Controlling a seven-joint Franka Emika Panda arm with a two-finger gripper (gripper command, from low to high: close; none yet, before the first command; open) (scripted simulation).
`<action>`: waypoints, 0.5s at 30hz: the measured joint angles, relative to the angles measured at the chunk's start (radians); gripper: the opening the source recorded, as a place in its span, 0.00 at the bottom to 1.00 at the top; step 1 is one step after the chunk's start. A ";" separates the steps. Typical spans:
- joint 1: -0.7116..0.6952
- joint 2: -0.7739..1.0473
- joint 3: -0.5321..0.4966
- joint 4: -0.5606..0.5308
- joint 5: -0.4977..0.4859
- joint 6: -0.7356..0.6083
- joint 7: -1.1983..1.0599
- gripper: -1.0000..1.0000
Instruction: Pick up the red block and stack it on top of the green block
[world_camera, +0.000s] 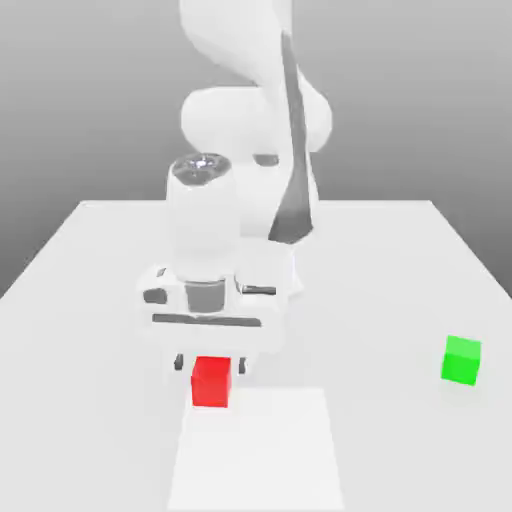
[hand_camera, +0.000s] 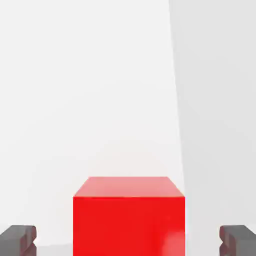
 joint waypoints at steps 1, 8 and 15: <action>-0.009 0.018 0.010 0.002 0.003 0.016 -0.003 0.00; -0.011 0.014 0.010 0.002 -0.003 0.012 0.003 0.00; -0.009 -0.214 -0.009 -0.030 -0.065 -0.185 0.047 0.00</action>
